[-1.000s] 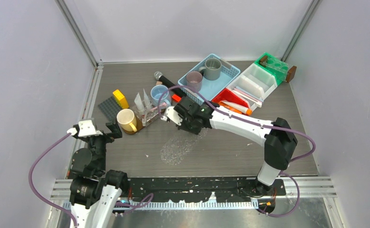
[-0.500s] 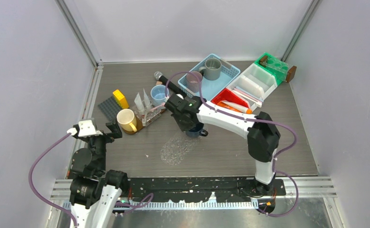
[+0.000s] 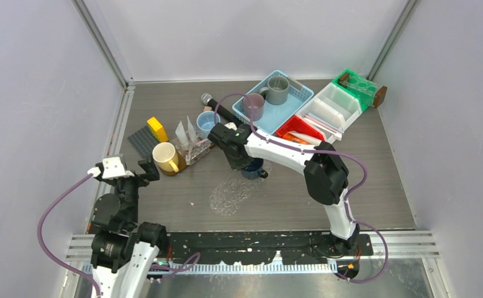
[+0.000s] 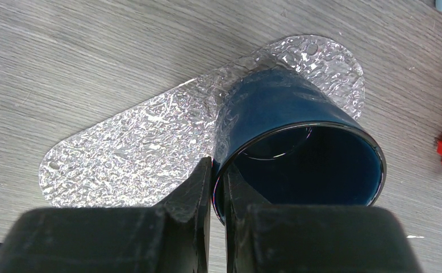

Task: Prepare toiletry sets of a toothbrush and toothpaste on the tray
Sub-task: Adjust the cup on the tray.

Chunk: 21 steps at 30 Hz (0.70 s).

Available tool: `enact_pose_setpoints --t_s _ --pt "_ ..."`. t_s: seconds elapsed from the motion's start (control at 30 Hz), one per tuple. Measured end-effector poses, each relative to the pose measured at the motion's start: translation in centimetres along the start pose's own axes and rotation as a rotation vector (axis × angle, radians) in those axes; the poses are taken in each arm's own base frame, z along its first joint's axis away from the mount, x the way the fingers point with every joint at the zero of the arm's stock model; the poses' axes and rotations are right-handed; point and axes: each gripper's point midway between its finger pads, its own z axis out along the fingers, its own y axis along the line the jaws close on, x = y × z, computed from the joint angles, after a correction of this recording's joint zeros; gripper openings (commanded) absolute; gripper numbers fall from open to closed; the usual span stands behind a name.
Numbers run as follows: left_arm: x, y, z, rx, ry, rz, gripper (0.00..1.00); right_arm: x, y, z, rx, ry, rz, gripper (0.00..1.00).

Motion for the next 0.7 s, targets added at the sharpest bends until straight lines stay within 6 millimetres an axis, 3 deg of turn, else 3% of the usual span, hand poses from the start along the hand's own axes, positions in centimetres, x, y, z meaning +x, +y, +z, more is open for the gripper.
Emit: enact_pose_setpoints --t_s 0.7 --pt "0.0 0.0 0.0 0.001 0.001 0.000 0.98 2.4 -1.4 -0.4 -0.080 0.038 -0.010 0.01"
